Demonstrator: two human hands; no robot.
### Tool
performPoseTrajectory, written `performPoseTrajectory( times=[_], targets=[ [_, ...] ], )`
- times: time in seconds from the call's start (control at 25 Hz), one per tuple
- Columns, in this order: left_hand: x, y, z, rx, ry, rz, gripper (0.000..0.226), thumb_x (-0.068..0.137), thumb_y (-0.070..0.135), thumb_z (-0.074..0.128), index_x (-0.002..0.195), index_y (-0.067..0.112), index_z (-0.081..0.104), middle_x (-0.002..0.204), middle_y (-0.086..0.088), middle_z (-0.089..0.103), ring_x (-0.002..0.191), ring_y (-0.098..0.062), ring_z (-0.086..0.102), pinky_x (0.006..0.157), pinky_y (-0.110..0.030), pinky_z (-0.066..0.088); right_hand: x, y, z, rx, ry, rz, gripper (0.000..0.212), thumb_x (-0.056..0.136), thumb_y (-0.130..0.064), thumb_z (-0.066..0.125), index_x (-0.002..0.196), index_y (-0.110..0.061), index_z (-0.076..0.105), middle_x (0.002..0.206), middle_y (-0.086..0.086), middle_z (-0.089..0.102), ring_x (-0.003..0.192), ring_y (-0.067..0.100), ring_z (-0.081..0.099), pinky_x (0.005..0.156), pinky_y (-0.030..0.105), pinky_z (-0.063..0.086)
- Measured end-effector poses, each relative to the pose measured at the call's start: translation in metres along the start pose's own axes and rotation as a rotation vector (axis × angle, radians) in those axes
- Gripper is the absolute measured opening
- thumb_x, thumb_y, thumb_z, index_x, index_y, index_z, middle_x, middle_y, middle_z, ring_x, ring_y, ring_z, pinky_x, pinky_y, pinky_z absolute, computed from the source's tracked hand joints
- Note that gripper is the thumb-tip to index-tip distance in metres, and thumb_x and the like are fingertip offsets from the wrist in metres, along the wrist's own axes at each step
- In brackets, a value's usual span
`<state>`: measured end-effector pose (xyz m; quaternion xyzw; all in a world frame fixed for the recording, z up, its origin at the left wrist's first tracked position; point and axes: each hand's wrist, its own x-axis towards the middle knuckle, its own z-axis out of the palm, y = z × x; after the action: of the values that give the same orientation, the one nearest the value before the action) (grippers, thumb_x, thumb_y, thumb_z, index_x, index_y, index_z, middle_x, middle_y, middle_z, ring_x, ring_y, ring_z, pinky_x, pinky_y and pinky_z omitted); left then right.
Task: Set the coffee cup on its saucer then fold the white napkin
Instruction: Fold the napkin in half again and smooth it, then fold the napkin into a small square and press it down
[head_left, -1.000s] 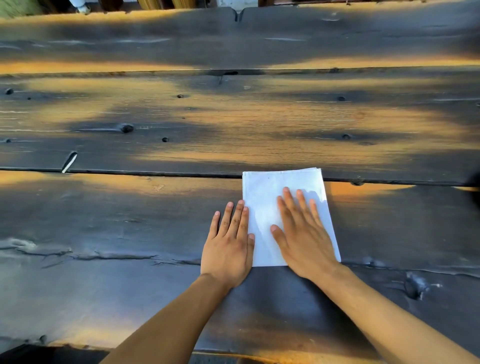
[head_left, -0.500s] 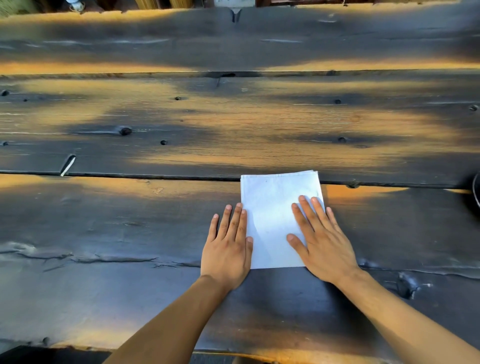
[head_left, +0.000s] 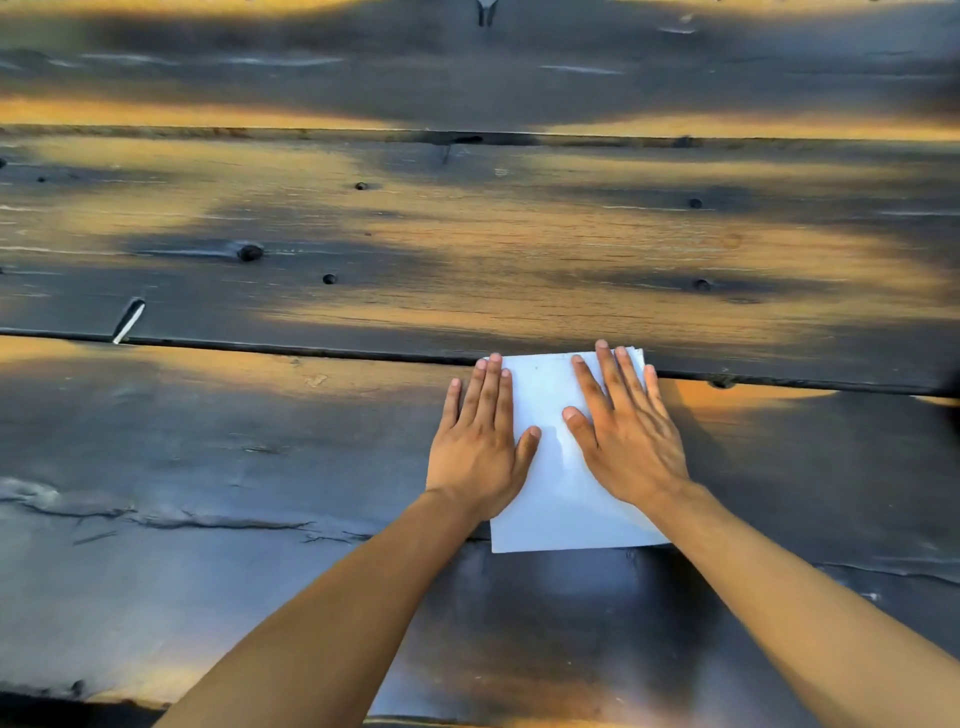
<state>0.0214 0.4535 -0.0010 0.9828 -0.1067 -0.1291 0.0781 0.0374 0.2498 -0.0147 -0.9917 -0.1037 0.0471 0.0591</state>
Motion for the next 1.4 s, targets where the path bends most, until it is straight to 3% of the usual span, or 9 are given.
performPoseTrajectory(
  times=[0.2,0.36,0.52,0.68,0.84,1.0,1.16,1.28,1.4],
  targets=[
    [0.002,-0.001,0.002,0.039,-0.019,-0.010,0.081,0.099,0.061,0.006,0.157,0.007,-0.012,0.165,-0.008,-0.022,0.151,-0.018,-0.026,0.125,-0.045,-0.007,-0.002,0.003,0.002,0.016,-0.018,0.002,0.071,0.101,-0.054,0.022,0.161,-0.020,0.006,0.169,0.002,-0.001,0.156,0.021,-0.004,0.126,0.048,0.002],
    [-0.002,-0.001,-0.009,-0.082,-0.016,0.033,0.080,0.101,0.060,0.011,0.158,0.009,-0.010,0.165,-0.011,-0.022,0.152,-0.022,-0.024,0.126,-0.046,-0.006,-0.007,0.007,-0.010,0.089,0.034,-0.028,0.063,0.104,-0.047,0.027,0.158,-0.016,0.026,0.169,0.007,0.012,0.156,0.025,0.005,0.126,0.051,0.002],
    [-0.046,-0.015,-0.022,-0.146,0.229,0.369,0.059,0.098,0.049,0.051,0.132,0.001,0.054,0.143,-0.021,0.048,0.133,-0.038,0.044,0.111,-0.047,0.037,-0.046,0.030,-0.034,0.192,0.188,-0.244,0.036,0.096,-0.036,0.057,0.120,-0.011,0.066,0.138,0.010,0.055,0.135,0.027,0.048,0.122,0.054,0.022],
    [-0.099,-0.039,-0.004,0.003,0.295,0.693,0.033,0.097,0.035,0.062,0.106,0.005,0.071,0.114,-0.012,0.068,0.114,-0.032,0.063,0.094,-0.041,0.051,-0.095,0.060,-0.043,0.194,0.067,-0.443,0.033,0.089,-0.040,0.062,0.108,-0.015,0.071,0.115,0.003,0.062,0.116,0.022,0.056,0.110,0.042,0.044],
    [-0.111,-0.042,0.013,0.074,0.386,0.688,0.022,0.098,0.025,0.064,0.105,0.007,0.075,0.116,-0.011,0.071,0.115,-0.031,0.066,0.095,-0.042,0.054,-0.106,0.078,-0.038,0.116,0.078,-0.528,0.030,0.090,-0.031,0.059,0.108,-0.014,0.074,0.123,0.001,0.067,0.122,0.017,0.058,0.121,0.026,0.028],
    [-0.106,-0.030,0.010,0.070,0.470,0.661,0.012,0.093,0.016,0.068,0.095,0.005,0.074,0.101,-0.011,0.071,0.098,-0.032,0.068,0.089,-0.041,0.054,-0.111,0.082,-0.026,0.085,0.192,-0.609,0.025,0.095,-0.024,0.060,0.106,-0.010,0.078,0.125,0.002,0.071,0.125,0.019,0.063,0.107,0.041,0.049],
    [-0.100,-0.021,0.009,0.055,0.416,0.611,0.015,0.093,0.010,0.061,0.083,0.003,0.069,0.091,-0.010,0.066,0.098,-0.035,0.066,0.088,-0.040,0.050,-0.115,0.073,-0.028,0.110,0.242,-0.590,0.023,0.095,-0.019,0.059,0.101,-0.009,0.079,0.122,0.003,0.073,0.121,0.018,0.065,0.105,0.042,0.050],
    [-0.102,-0.020,0.000,-0.069,0.342,0.602,0.014,0.089,0.010,0.057,0.080,0.003,0.064,0.103,-0.013,0.069,0.118,-0.037,0.061,0.101,-0.041,0.048,-0.115,0.066,-0.039,0.196,0.187,-0.520,0.020,0.090,-0.018,0.057,0.089,-0.010,0.075,0.119,0.003,0.074,0.119,0.017,0.067,0.106,0.044,0.051],
    [-0.105,-0.023,-0.010,-0.332,0.207,0.487,0.014,0.089,0.013,0.050,0.091,0.005,0.060,0.106,-0.012,0.071,0.118,-0.031,0.064,0.096,-0.042,0.053,-0.121,0.054,-0.051,0.320,-0.010,-0.304,0.037,0.090,-0.031,0.043,0.109,-0.013,0.070,0.128,-0.001,0.069,0.126,0.018,0.061,0.107,0.035,0.048]
  ],
)
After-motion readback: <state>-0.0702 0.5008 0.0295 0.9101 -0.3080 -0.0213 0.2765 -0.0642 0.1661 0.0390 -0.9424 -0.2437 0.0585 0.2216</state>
